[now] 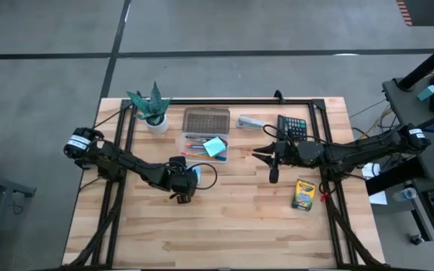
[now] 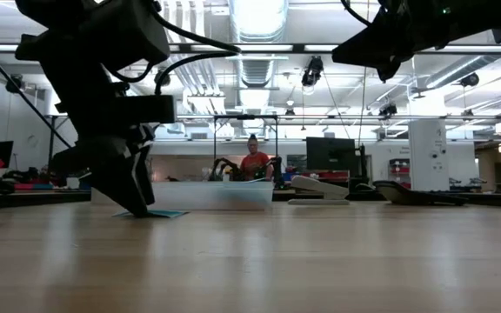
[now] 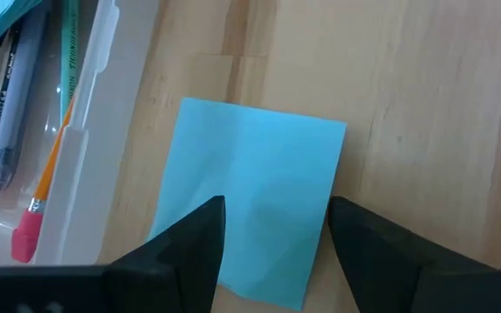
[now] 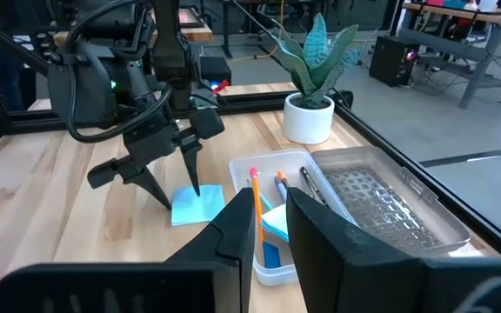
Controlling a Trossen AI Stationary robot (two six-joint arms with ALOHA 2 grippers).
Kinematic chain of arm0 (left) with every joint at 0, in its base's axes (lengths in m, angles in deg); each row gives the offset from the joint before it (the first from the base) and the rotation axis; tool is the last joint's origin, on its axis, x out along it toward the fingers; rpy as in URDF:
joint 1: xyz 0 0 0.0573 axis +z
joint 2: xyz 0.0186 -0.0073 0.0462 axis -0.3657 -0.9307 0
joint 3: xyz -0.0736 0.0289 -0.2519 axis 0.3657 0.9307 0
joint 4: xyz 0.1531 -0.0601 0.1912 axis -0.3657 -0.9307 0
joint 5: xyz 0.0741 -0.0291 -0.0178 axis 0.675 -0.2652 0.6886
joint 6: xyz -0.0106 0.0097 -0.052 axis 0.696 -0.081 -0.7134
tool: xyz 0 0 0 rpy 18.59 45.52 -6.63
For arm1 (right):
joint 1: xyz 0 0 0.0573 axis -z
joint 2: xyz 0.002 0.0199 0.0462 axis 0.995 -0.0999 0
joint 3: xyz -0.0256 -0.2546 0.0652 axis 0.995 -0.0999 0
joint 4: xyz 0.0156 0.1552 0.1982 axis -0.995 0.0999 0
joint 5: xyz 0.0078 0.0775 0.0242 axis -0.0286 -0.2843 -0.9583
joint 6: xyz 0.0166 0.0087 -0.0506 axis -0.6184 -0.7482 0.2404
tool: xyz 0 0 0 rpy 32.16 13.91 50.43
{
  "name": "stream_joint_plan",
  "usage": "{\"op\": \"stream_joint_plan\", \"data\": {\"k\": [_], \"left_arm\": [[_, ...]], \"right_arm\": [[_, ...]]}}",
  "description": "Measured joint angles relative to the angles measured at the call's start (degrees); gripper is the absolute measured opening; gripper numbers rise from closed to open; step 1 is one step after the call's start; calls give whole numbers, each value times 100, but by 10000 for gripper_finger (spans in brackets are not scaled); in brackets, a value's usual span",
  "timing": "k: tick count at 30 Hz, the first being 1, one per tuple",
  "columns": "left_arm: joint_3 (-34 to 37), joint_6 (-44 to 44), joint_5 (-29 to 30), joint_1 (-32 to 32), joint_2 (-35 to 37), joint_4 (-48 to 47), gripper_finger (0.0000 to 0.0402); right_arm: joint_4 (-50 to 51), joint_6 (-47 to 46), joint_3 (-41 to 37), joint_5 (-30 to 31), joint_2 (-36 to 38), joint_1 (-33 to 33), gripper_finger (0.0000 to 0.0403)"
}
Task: Pack school essentials
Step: Put the blue sticky note into the supply box
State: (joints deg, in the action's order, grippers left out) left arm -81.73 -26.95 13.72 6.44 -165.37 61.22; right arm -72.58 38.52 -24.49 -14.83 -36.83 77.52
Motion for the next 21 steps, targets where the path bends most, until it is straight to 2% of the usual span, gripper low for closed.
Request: {"op": "stream_joint_plan", "data": {"k": [12,21], "left_arm": [[13,-10,52,95,-12,45,122],[18,-15,-245,122,-16,101,8]], "right_arm": [[1,-12,0,4,0,0,59],[1,3,0,4,2,0,59]]}}
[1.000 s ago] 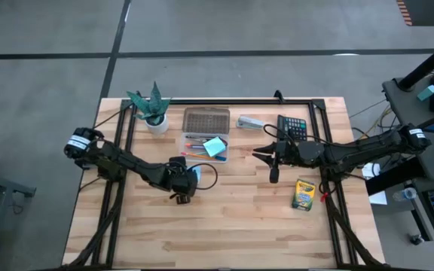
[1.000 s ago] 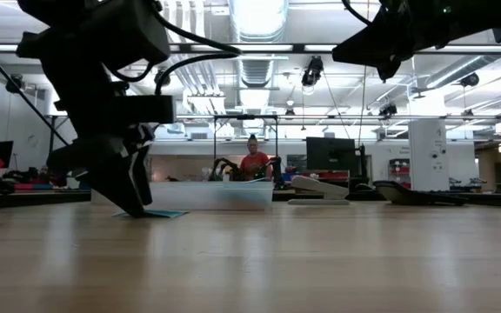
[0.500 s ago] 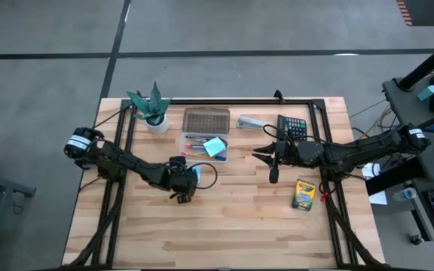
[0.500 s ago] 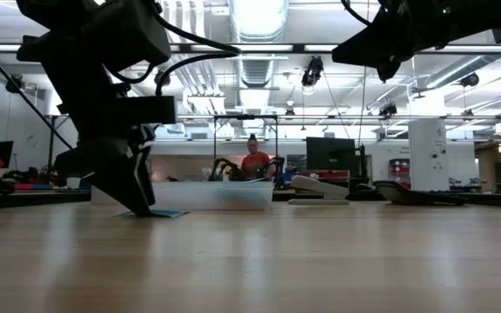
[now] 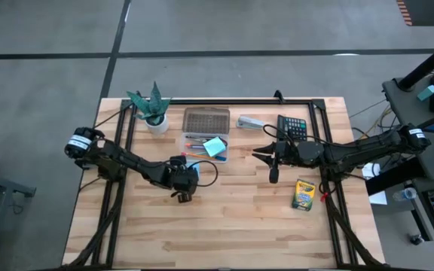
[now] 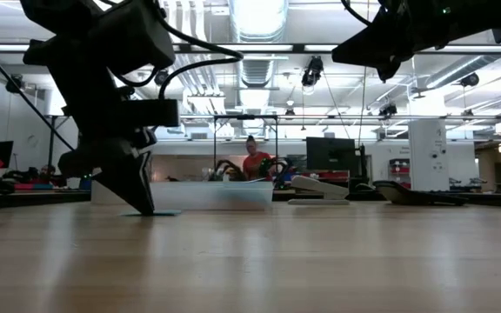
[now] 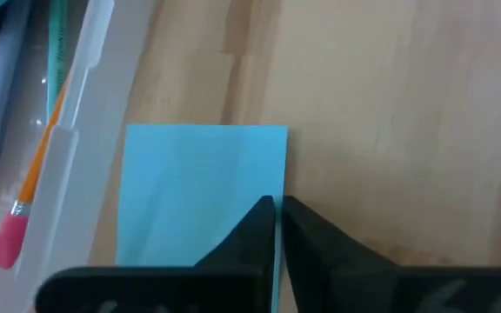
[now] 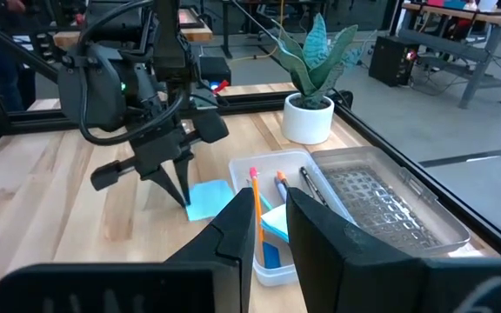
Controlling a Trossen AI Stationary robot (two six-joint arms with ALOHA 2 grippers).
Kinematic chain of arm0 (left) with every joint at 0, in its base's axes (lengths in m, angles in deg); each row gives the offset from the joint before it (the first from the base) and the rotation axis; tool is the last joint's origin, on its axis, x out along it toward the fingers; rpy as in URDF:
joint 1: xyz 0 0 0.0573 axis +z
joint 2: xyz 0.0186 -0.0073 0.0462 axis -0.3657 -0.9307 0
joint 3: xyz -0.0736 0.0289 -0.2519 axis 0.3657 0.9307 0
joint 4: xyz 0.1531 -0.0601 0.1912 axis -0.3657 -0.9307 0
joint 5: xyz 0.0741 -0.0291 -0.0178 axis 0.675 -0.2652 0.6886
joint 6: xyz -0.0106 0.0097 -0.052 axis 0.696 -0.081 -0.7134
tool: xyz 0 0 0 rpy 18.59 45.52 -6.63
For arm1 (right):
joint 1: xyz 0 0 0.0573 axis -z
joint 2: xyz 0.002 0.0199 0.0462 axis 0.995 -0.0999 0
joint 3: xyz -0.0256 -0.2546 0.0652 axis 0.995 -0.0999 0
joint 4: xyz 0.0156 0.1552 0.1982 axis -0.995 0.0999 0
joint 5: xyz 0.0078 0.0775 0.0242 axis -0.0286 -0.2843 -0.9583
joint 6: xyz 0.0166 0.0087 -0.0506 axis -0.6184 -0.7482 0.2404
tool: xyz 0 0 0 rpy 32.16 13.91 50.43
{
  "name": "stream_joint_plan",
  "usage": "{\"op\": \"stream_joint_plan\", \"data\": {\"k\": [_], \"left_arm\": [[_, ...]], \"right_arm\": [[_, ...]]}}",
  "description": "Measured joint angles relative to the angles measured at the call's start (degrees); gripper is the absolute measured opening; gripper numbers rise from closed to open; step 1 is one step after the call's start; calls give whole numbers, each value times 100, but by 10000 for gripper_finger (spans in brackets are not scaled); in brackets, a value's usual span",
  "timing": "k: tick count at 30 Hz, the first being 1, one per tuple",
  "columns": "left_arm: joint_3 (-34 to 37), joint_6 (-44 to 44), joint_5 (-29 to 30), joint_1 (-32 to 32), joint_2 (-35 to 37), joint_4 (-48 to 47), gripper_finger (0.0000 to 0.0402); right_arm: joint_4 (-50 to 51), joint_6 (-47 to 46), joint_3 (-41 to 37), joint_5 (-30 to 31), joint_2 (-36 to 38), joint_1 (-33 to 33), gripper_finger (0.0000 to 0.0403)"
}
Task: Pack school essentials
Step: Put the blue sticky note into the supply box
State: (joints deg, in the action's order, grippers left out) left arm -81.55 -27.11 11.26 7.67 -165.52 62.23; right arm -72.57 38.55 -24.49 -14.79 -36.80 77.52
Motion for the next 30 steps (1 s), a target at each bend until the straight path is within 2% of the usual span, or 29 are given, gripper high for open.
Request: {"op": "stream_joint_plan", "data": {"k": [4,10,13,18,22,30], "left_arm": [[1,19,-75,-27,1,284,1],[-54,335,-1147,-147,3,1466,0],[-55,315,-1461,-173,4,1658,0],[-36,340,-1388,-188,6,1741,0],[-36,668,-1346,-197,85,2372,0],[-147,1541,-364,-195,646,2732,0]], "right_arm": [[0,31,0,0,0,0,59],[2,48,0,0,0,0,59],[2,48,0,0,0,0,59],[2,46,0,0,0,1,59],[4,46,0,2,0,0,59],[19,83,2,4,0,2,59]]}}
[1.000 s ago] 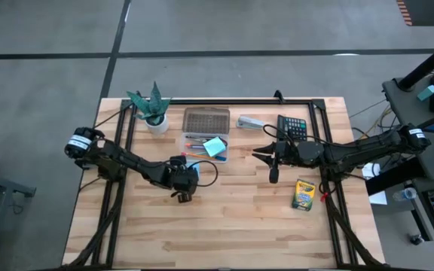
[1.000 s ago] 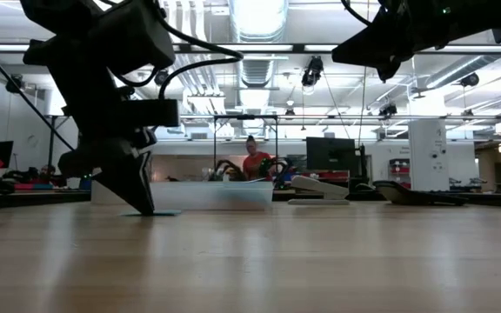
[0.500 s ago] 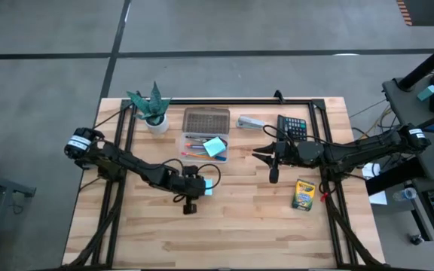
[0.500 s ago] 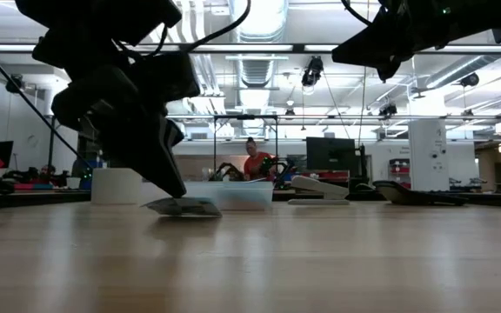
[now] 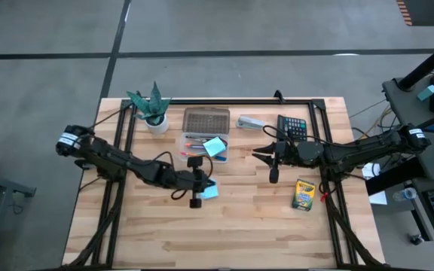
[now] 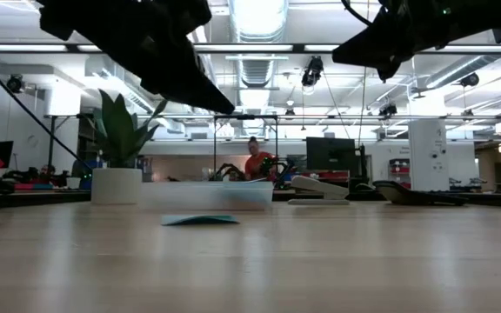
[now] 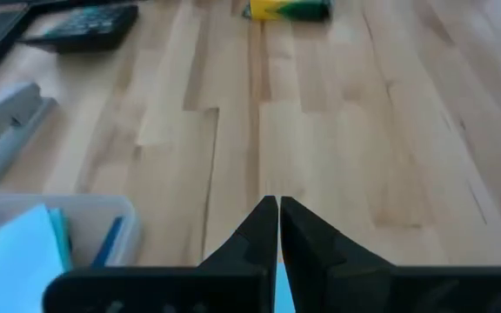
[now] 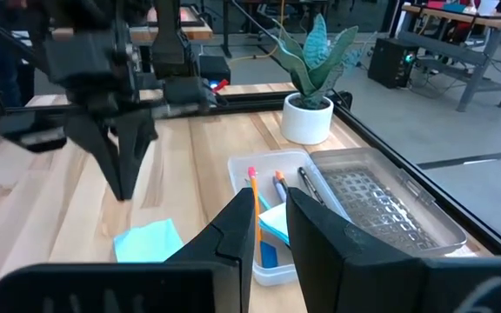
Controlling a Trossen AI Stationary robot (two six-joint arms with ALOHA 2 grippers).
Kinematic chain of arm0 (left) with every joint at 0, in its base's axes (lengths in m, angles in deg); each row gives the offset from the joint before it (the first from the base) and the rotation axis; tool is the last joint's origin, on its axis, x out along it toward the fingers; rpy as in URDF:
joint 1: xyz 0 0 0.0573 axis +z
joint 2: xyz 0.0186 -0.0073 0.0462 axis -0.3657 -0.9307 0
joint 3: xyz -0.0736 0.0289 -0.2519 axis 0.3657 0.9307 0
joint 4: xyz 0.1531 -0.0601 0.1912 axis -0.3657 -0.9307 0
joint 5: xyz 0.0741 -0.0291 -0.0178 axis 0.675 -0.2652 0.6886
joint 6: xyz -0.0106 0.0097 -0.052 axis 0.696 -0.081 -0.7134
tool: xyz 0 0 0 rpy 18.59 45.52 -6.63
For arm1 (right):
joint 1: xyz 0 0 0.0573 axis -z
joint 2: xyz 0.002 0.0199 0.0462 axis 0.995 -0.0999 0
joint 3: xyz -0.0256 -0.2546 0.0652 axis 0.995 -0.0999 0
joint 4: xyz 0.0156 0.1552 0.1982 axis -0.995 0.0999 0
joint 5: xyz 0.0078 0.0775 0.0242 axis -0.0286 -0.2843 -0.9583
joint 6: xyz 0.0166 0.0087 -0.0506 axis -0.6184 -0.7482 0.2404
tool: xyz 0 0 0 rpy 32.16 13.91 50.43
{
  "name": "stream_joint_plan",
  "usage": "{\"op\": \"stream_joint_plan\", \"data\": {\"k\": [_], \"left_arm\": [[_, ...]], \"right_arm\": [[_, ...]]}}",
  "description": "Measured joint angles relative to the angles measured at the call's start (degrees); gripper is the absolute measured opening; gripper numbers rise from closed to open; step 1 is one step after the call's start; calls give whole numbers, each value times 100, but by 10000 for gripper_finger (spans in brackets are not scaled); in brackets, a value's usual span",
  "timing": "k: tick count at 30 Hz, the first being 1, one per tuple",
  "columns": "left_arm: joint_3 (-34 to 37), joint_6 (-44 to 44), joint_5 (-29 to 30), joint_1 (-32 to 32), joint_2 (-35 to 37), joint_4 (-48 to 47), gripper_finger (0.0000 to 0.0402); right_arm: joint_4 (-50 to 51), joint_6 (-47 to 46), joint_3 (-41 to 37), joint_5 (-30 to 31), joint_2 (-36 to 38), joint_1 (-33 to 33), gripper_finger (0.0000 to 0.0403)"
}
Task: Pack school essentials
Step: Put the blue sticky note into the supply box
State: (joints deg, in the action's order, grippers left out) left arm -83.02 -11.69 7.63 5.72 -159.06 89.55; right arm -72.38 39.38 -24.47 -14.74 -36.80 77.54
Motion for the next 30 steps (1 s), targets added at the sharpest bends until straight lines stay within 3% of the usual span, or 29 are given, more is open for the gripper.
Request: {"op": "stream_joint_plan", "data": {"k": [6,14,18,25,30], "left_arm": [[124,-355,-507,-56,-39,-91,0],[231,-947,-527,-207,-778,-441,0],[271,-919,-512,-192,-874,-496,0],[369,-890,-506,-192,-675,-658,0],[535,-884,-491,-192,-732,-647,0]], "right_arm": [[51,-1,0,4,0,0,59],[21,-654,3,-28,-63,0,59],[-7,-1069,30,-436,-258,0,59],[-33,-1551,539,-940,-1211,-27,59],[-3,-1222,954,-1244,-2171,-279,59]]}}
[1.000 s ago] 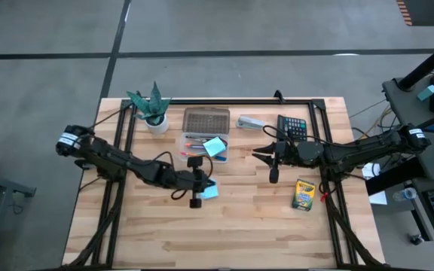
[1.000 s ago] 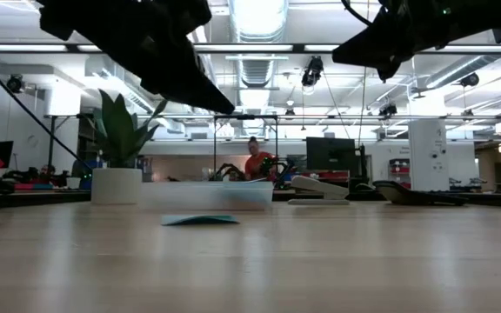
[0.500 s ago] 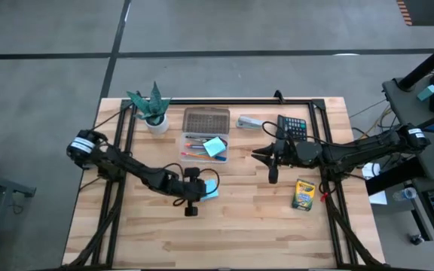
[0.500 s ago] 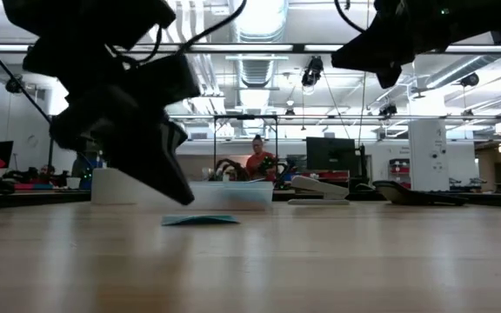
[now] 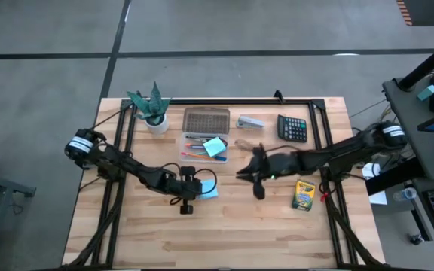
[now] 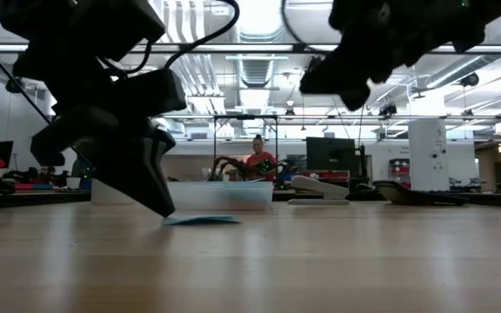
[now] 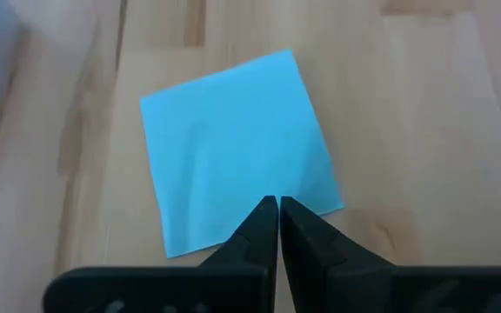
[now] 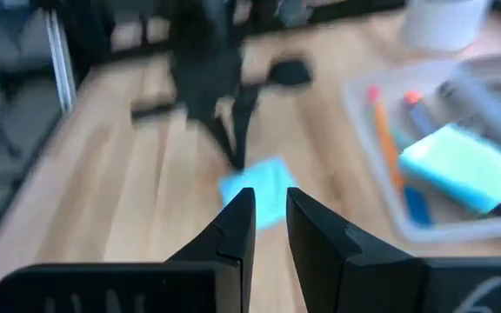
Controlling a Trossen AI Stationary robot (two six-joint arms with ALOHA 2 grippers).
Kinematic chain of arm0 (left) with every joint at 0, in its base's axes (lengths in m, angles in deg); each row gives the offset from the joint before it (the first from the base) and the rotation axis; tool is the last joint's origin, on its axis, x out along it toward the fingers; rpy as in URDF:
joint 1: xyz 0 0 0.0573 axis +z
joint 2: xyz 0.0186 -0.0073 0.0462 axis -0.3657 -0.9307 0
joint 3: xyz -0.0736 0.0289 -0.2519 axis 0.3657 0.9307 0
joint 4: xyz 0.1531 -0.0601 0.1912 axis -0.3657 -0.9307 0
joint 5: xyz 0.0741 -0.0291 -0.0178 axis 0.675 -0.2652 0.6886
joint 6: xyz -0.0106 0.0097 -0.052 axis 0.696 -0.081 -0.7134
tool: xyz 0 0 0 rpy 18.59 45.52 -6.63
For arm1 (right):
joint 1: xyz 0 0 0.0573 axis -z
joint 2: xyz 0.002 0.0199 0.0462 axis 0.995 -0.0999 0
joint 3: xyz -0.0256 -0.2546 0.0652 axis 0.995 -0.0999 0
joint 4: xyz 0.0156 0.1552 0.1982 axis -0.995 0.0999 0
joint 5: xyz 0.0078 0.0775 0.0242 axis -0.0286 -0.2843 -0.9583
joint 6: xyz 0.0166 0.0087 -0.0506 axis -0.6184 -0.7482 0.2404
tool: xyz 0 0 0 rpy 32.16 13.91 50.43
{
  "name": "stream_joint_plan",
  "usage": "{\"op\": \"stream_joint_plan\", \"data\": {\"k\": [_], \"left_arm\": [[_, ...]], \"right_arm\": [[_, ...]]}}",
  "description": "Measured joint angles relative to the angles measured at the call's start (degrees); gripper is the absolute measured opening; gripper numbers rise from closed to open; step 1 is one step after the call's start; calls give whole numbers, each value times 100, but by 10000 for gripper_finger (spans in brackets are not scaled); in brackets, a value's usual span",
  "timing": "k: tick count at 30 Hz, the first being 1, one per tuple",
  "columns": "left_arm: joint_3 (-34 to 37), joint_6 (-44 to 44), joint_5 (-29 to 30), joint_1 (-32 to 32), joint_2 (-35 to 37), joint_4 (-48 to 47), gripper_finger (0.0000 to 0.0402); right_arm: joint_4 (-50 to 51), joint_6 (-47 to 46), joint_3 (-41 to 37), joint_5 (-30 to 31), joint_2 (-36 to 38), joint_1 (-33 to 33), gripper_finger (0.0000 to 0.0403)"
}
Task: Pack school essentials
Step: Put the blue sticky note into the supply box
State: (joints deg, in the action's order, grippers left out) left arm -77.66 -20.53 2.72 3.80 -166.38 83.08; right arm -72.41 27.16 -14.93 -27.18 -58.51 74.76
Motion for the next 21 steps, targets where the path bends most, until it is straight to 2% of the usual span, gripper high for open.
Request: {"op": "stream_joint_plan", "data": {"k": [5,11,17,21], "left_arm": [[-2,422,173,2,0,40,0],[-15,898,483,58,11,52,0],[9,892,630,147,-11,63,0],[19,894,851,209,-44,57,0]], "right_arm": [[-157,221,423,51,-1055,-254,59],[-368,111,1147,49,-2283,-248,67],[-334,437,1947,66,-3180,-246,125],[290,815,2466,303,-3533,-246,174]]}}
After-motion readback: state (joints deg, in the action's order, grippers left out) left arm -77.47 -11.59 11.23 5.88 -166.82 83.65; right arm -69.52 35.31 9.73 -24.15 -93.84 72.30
